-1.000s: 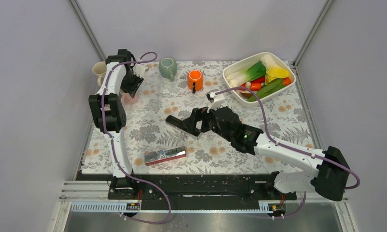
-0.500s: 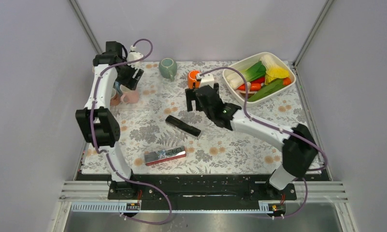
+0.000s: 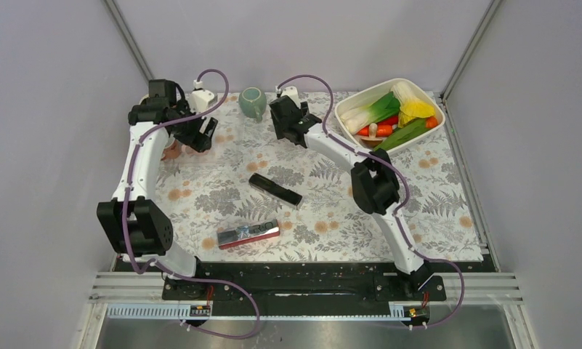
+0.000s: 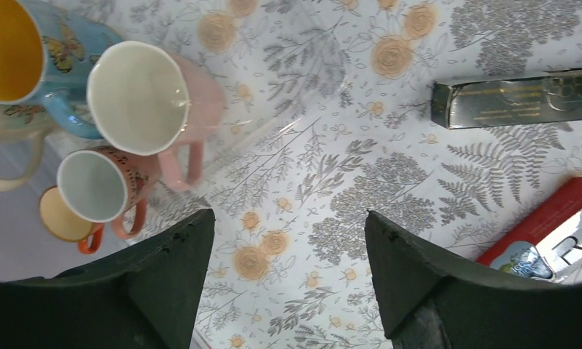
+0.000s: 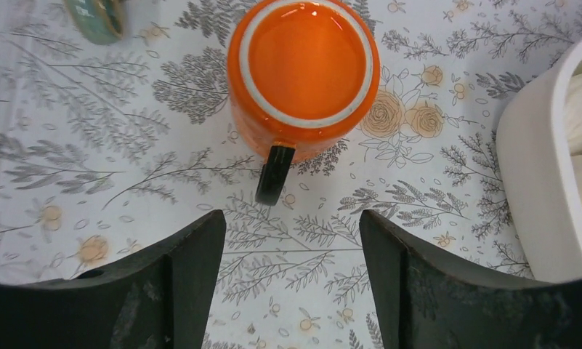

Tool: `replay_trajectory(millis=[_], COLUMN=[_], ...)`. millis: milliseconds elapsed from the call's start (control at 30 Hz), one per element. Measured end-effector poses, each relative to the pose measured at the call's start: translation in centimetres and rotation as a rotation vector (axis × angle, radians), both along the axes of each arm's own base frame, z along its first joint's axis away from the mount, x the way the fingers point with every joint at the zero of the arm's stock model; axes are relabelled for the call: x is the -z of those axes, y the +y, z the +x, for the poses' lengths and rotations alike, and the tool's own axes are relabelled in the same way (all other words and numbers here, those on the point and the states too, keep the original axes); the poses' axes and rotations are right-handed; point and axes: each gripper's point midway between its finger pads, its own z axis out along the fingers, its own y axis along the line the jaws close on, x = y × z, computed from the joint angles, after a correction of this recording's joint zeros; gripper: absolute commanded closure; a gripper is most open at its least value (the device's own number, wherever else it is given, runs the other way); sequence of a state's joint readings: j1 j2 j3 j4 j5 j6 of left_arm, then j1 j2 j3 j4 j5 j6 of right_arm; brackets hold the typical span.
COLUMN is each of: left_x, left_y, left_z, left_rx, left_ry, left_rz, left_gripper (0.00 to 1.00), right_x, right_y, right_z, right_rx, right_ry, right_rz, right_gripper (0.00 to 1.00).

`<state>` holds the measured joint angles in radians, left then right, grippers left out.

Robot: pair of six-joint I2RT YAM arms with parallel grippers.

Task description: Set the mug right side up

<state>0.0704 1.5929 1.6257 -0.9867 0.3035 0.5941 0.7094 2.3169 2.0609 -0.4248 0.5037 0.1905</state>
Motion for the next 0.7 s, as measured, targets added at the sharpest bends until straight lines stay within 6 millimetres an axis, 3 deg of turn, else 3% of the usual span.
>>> replay_trajectory(millis=[167,300,467,700], left_x=[0.7,0.9,1.1,-0.6], left_y=[-1.1,-1.7,-2.3,-2.7], left_z=[-1.5,-2.0,-2.9,-3.4], left_rx=[0.034,0.058,0.084,0.114], left_ry=[0.018,0.015,0.017,-0.036], left_rz=[-0.047,-0.071,-0.092,-0.1], left_gripper=[0.21,0.21,0.21,0.2], right_x=[3.9,5.4,5.9,5.6], right_y=[0.0,-0.3,-1.3,-3.7], right_z=[2.1,2.8,2.6,4.0], right_rx=[0.006,0.007,0.004,0.061], right_ry=[0.093,0.145,0.221,0.265], right_rz=[-0.046,-0.047,0.0,0.092], right_gripper=[0.26,0.34,0.38,0.5])
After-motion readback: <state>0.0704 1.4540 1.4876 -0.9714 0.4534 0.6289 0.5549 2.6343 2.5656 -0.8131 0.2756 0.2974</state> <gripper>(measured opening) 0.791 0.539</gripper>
